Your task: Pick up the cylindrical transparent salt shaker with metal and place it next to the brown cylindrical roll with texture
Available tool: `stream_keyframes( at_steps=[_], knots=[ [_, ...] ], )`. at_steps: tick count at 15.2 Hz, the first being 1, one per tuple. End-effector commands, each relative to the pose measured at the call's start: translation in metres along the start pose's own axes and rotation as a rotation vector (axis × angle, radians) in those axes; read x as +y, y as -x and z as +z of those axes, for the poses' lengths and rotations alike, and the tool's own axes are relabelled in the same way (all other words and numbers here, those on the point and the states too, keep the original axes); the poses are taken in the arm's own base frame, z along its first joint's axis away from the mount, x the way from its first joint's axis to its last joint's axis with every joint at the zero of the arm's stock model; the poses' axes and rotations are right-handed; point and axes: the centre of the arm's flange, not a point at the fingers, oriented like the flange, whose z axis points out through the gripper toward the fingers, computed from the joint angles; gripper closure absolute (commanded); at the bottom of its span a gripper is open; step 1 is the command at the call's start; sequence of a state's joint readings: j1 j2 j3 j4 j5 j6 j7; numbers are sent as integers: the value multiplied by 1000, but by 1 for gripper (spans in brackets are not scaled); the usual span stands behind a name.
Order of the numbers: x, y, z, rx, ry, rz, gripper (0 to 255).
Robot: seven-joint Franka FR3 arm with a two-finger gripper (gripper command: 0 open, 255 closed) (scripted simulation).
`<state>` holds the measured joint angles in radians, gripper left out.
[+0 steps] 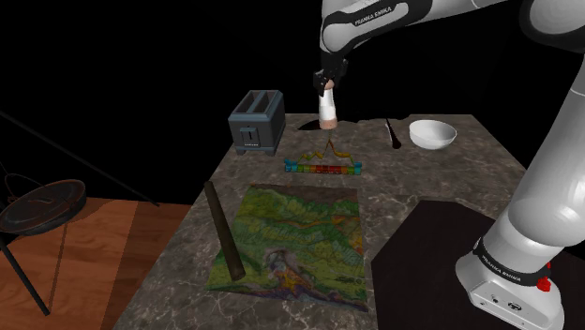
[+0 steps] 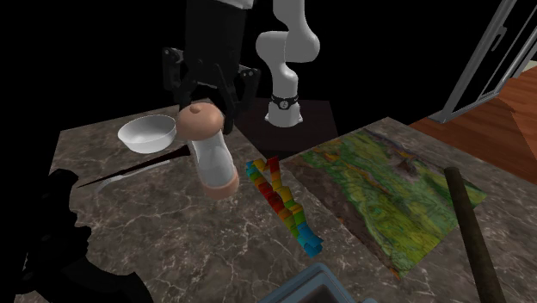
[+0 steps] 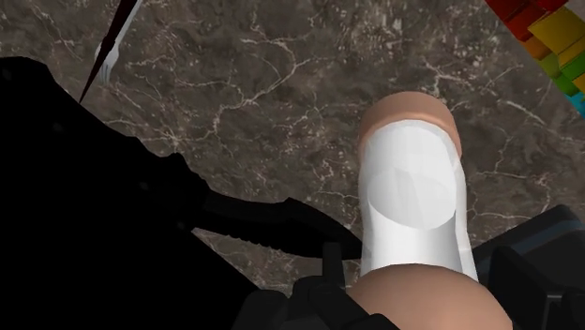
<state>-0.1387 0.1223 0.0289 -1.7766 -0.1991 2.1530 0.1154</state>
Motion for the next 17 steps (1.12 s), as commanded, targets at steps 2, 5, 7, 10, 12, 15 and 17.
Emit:
stream_keyframes(
  at_steps=[2,5,7,10,12,15,17],
  knots=[
    [3,-5,-15,0,0,0,255],
    [6,-9,-30,0,0,0,255],
    [7,-12,-41,0,0,0,255],
    [10,-16,-56,0,0,0,255],
    [11,-19,-66,0,0,0,255],
    [14,-23,-81,0,0,0,255],
    [16,-26,-91,0,0,0,255]
  ],
)
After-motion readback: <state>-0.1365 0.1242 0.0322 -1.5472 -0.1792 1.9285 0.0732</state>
